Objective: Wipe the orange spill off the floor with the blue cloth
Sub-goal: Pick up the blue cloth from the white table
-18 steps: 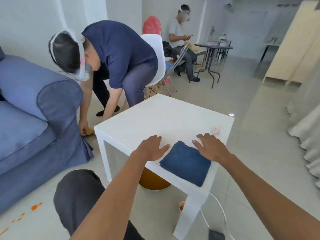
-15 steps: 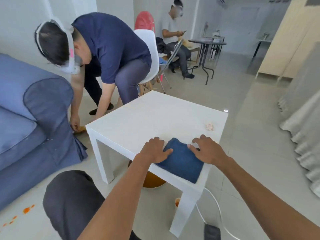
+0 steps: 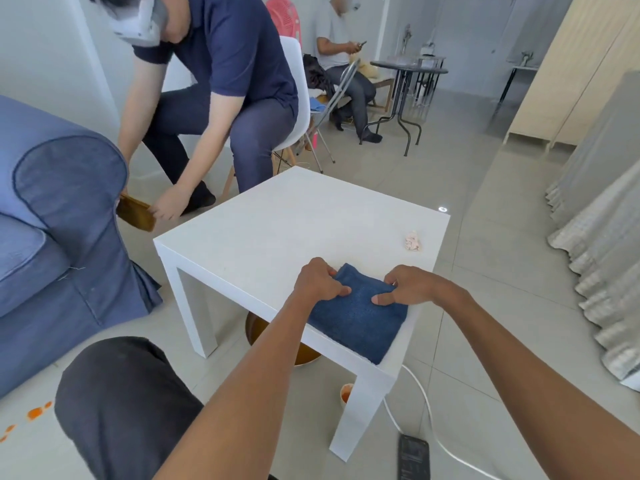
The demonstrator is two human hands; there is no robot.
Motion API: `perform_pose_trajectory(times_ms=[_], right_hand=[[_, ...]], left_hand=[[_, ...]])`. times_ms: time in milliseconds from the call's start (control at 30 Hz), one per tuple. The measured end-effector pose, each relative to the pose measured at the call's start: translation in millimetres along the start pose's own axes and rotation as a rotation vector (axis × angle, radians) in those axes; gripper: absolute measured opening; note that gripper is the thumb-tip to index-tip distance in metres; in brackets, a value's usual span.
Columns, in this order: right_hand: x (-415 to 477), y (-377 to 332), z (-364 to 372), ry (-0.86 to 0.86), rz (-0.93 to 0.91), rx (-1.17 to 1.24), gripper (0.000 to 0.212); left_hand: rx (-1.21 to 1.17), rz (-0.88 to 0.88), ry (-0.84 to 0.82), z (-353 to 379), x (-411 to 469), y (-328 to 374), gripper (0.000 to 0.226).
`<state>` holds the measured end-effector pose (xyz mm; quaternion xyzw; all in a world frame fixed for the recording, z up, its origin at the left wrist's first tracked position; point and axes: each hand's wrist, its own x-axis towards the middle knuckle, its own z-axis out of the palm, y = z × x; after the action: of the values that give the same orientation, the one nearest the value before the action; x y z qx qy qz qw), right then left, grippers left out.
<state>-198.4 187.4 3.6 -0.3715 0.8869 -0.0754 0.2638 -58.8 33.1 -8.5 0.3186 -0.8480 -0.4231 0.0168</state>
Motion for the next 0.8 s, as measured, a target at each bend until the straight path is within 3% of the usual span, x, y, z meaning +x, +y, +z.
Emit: perform_pose_trajectory(times_ms=[200, 333, 433, 600, 800], right_hand=[[-4, -23, -23, 0.029, -0.102, 0.145, 0.031], [-4, -58, -54, 0.095, -0.206, 0.271, 0.024], [9, -104, -78, 0.138, -0.326, 0.329, 0.019], [48, -214, -94, 0.068, -0.543, 0.265, 0.022], [89, -378, -55, 0.009, -0.773, 0.195, 0.015]], left_hand=[[-0.241, -0.076, -0.079, -22, 2, -3, 0.049], [-0.389, -0.064, -0.025, -68, -8, -6, 0.047], [-0.425, -0.059, 0.099, -118, -20, -17, 0.042], [-0.413, -0.04, 0.393, -205, -43, -68, 0.023], [-0.382, -0.138, 0.718, -301, -98, -166, 0.023]])
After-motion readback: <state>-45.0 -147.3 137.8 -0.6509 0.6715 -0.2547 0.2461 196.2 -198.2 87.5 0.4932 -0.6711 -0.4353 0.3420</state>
